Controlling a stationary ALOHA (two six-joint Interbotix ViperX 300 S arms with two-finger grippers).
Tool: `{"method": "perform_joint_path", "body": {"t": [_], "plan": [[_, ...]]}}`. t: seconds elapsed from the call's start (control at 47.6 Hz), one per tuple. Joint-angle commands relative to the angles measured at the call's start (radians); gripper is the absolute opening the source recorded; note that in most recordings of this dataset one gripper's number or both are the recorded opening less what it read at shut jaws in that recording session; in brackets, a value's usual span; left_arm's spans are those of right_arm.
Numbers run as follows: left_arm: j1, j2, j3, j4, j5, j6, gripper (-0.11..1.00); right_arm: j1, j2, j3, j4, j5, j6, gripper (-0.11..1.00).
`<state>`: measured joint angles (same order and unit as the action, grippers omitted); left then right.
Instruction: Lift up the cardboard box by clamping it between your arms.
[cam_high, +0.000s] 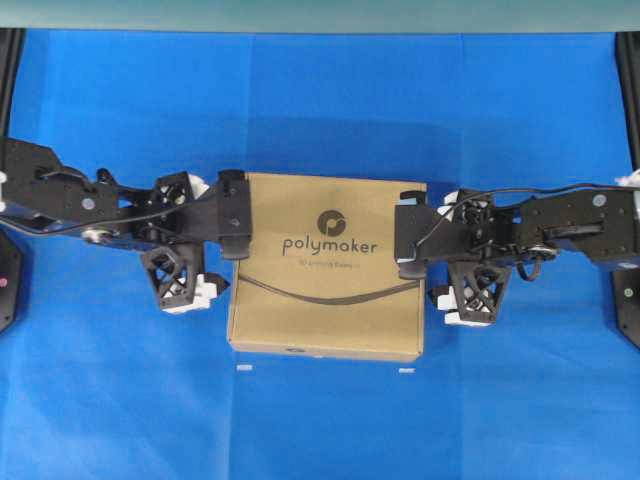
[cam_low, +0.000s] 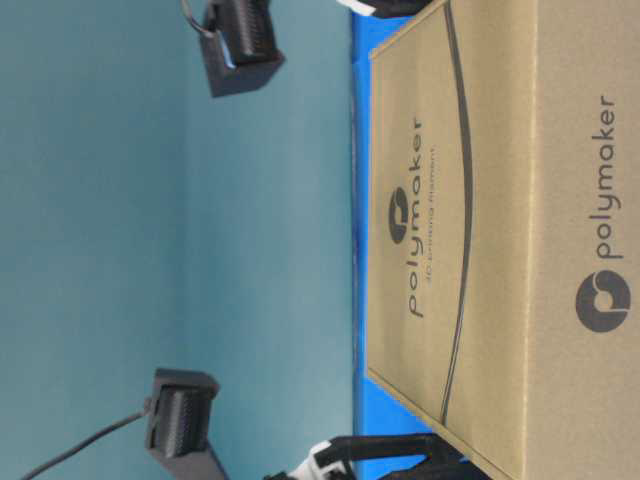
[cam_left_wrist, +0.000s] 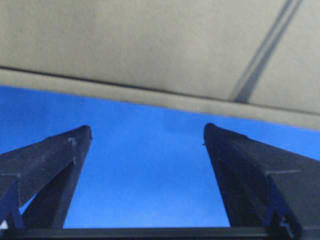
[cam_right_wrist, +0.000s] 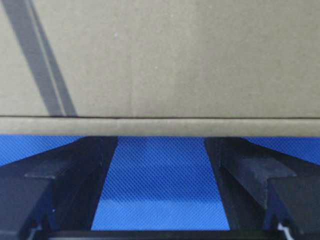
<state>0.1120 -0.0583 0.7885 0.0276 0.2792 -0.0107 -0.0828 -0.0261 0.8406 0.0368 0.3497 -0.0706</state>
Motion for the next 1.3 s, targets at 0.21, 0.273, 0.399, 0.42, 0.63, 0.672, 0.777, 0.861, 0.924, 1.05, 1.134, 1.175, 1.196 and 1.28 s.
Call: {"method": "perform_joint_path", "body": {"t": [0.21,0.273,0.399,0.42,0.63,0.672,0.777,0.861,0.924,1.05,1.134,1.175,1.196,1.28], "plan": [[-0.025,-0.055,0.025,0.002,0.067,-0.006,0.89,0.009,-0.054,0.028,0.003,0.032,0.011,1.0],[-0.032,-0.089,0.044,0.0,0.095,-0.009,0.89,0.012,-0.083,0.048,0.005,0.043,0.012,1.0],[-0.037,-0.17,0.087,0.0,0.112,-0.009,0.89,0.012,-0.155,0.081,0.005,0.049,0.011,1.0],[-0.037,-0.184,0.092,0.0,0.112,-0.009,0.89,0.012,-0.167,0.084,0.005,0.051,0.012,1.0],[-0.038,-0.33,0.137,0.0,0.109,-0.008,0.89,0.009,-0.267,0.121,0.005,0.051,0.012,1.0],[-0.041,-0.35,0.146,0.0,0.11,-0.008,0.89,0.006,-0.29,0.127,0.005,0.051,0.012,1.0],[-0.046,-0.394,0.158,0.002,0.109,-0.009,0.89,0.005,-0.336,0.137,0.005,0.051,0.012,1.0],[-0.049,-0.423,0.169,0.0,0.109,-0.009,0.89,0.005,-0.368,0.146,0.005,0.046,0.012,1.0],[-0.051,-0.439,0.173,0.0,0.109,-0.009,0.89,0.005,-0.39,0.152,0.005,0.046,0.012,1.0],[-0.052,-0.466,0.179,0.0,0.101,-0.011,0.89,0.005,-0.431,0.164,0.011,0.043,0.014,1.0],[-0.061,-0.488,0.186,0.0,0.083,-0.012,0.89,0.003,-0.457,0.173,0.025,0.038,0.02,1.0],[-0.064,-0.499,0.19,0.0,0.075,-0.014,0.89,0.003,-0.472,0.179,0.025,0.035,0.032,1.0],[-0.066,-0.505,0.192,0.002,0.071,-0.017,0.89,0.005,-0.48,0.183,0.025,0.032,0.04,1.0],[-0.072,-0.526,0.196,0.0,0.054,-0.037,0.89,0.003,-0.512,0.199,0.025,0.008,0.081,1.0]]}}
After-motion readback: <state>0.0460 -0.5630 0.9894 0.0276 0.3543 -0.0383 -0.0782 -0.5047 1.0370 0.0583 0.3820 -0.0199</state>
